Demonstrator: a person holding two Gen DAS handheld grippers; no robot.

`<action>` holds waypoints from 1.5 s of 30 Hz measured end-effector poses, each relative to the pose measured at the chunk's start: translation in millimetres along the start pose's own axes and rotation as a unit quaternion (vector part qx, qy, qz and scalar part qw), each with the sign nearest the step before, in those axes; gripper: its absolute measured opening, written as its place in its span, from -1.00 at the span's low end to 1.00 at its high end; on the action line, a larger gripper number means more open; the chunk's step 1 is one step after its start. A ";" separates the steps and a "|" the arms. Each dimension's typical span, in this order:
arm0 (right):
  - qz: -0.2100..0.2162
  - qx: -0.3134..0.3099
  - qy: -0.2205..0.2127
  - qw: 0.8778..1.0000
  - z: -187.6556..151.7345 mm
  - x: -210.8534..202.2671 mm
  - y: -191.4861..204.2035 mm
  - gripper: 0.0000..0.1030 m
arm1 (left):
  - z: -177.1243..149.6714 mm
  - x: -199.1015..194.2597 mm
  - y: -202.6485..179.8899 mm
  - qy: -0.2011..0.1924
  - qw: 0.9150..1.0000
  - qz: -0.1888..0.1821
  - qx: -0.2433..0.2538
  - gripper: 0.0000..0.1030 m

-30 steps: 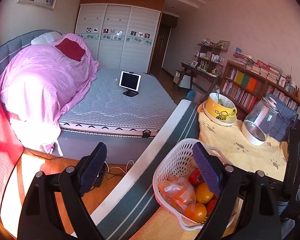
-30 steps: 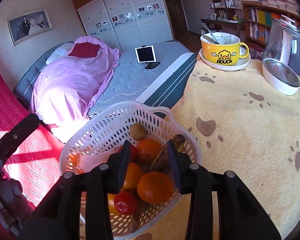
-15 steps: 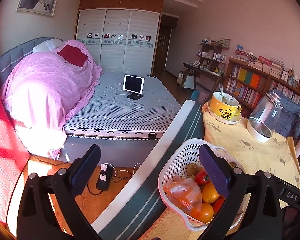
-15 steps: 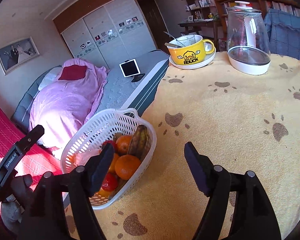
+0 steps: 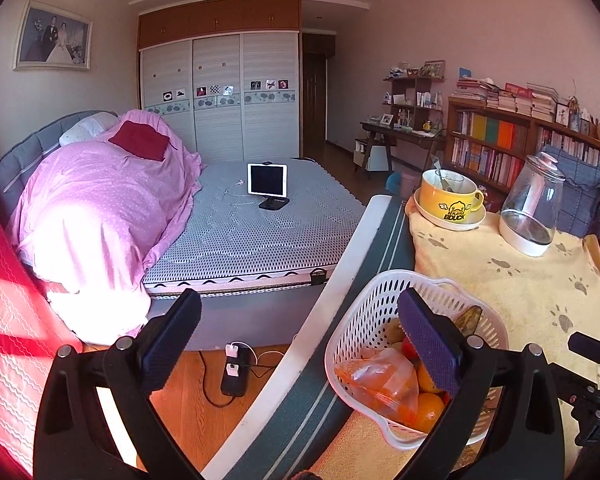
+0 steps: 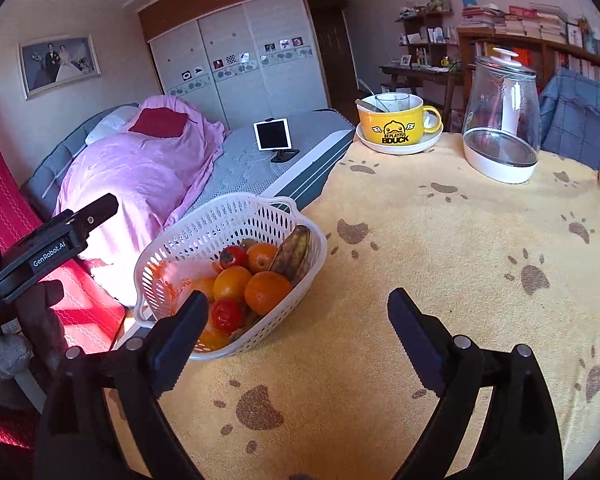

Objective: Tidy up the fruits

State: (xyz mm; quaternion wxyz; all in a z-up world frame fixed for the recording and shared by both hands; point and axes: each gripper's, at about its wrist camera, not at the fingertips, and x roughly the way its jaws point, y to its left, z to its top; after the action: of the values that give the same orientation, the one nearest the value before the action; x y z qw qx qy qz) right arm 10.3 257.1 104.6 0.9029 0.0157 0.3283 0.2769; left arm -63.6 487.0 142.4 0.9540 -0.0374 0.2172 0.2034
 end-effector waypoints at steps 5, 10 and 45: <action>-0.010 -0.018 -0.013 1.000 -3.5 -9.3 8.2 0.83 | 0.1 -9.0 -9.9 -0.013 1.000 -0.008 0.026 0.94; -0.016 -0.029 -0.026 0.999 -3.6 -18.2 11.4 0.90 | 0.0 -16.2 -22.0 -0.026 0.998 -0.018 0.058 0.94; -0.034 -0.108 -0.011 0.994 -9.8 -20.0 48.0 0.90 | -8.9 -26.6 -48.5 -0.051 0.984 -0.006 0.172 0.94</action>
State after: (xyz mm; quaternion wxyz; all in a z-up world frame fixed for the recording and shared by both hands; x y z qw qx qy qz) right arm -31.7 285.9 118.8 0.9118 -0.0901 0.2871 0.2794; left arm -69.4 431.4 145.0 0.9572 0.1360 0.1999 0.1590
